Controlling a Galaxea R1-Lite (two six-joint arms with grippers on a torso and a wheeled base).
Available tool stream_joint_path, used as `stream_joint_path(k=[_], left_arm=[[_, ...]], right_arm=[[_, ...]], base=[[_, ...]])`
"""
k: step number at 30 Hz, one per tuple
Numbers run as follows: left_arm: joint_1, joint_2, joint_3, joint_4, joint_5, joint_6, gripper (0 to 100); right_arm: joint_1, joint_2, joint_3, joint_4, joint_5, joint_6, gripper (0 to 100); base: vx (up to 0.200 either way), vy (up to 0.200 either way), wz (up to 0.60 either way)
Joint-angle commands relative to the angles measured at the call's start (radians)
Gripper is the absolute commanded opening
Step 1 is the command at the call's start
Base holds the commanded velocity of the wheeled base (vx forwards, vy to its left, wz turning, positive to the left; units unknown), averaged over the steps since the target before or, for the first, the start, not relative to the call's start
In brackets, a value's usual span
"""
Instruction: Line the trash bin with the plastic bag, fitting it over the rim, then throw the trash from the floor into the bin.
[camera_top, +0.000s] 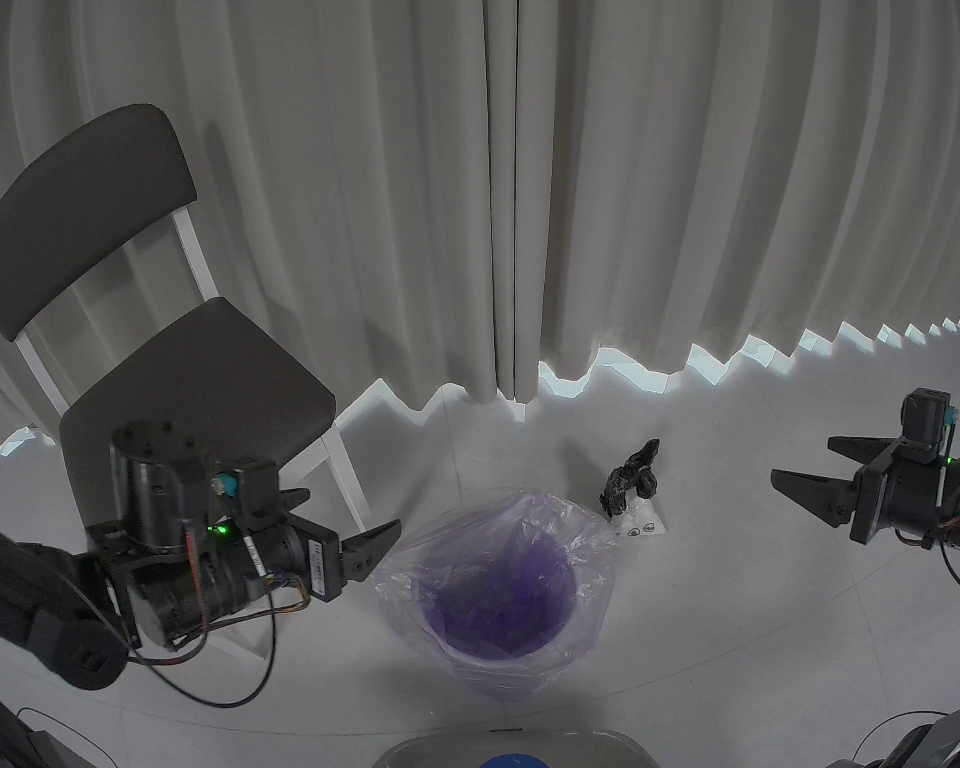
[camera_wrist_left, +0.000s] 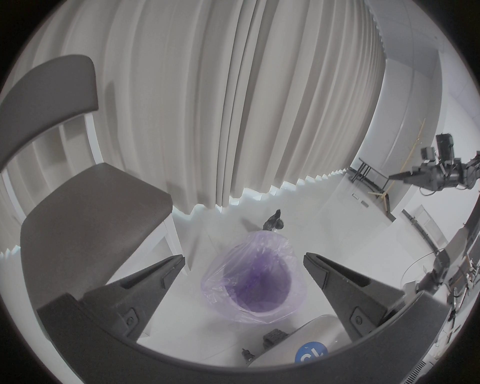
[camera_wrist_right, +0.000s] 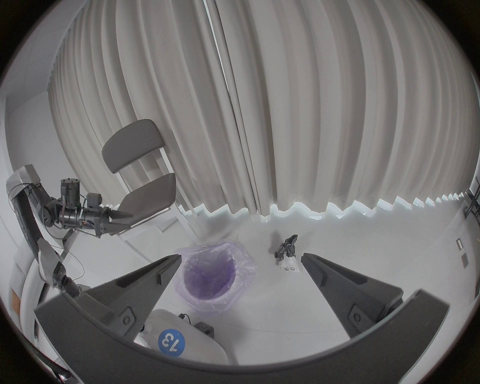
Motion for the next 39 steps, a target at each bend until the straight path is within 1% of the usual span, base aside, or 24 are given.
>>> stream_joint_path(k=[1,3,5,8,10,14,17,18,19,22,27,32,37,39], left_arm=[[-0.020,0.207,-0.111,0.002,0.010,0.029,100],[-0.019,0.238,-0.142,0.016,0.010,0.065,100],[-0.014,0.291,-0.188,0.042,0.012,0.119,100],[-0.013,0.356,-0.243,0.060,0.016,0.141,100],[-0.010,0.399,-0.287,0.062,0.010,0.153,100],[0.001,0.486,-0.390,0.080,0.006,0.233,100],[0.007,0.528,-0.442,0.120,-0.001,0.274,100],[0.007,0.528,-0.442,0.120,-0.001,0.274,100],[0.013,0.551,-0.475,0.137,-0.014,0.314,100],[0.029,0.574,-0.502,0.146,-0.024,0.375,100],[0.030,0.620,-0.551,0.197,-0.022,0.391,100],[0.053,0.689,-0.626,0.218,-0.024,0.424,100],[0.064,0.735,-0.666,0.226,-0.024,0.429,100],[0.067,0.759,-0.697,0.254,-0.025,0.430,100]], right_arm=[[0.022,0.125,0.012,-0.042,0.004,0.005,100],[0.043,0.126,0.029,-0.042,0.004,0.025,100],[0.074,0.123,0.061,-0.057,0.004,0.074,100],[0.095,0.126,0.100,-0.116,0.009,0.126,100],[0.095,0.135,0.115,-0.160,0.010,0.126,100],[0.095,0.154,0.120,-0.223,0.009,0.125,100],[0.095,0.154,0.120,-0.228,0.010,0.120,100],[0.095,0.154,0.120,-0.228,0.010,0.120,100],[0.095,0.152,0.120,-0.229,0.010,0.109,100],[0.095,0.146,0.117,-0.229,0.010,0.099,100],[0.095,0.149,0.114,-0.229,0.010,0.097,100],[0.094,0.155,0.117,-0.229,0.010,0.095,100],[0.092,0.160,0.115,-0.229,0.012,0.089,100],[0.088,0.172,0.115,-0.229,0.012,0.088,100]], base=[[0.000,0.000,0.00],[0.000,0.000,0.00],[0.000,0.000,0.00],[0.000,0.000,0.00],[0.000,0.000,0.00],[0.000,0.000,0.00],[0.000,0.000,0.00],[0.000,0.000,0.00],[0.000,0.000,0.00],[0.000,0.000,0.00],[0.000,0.000,0.00],[0.000,0.000,0.00],[0.000,0.000,0.00],[0.000,0.000,0.00]])
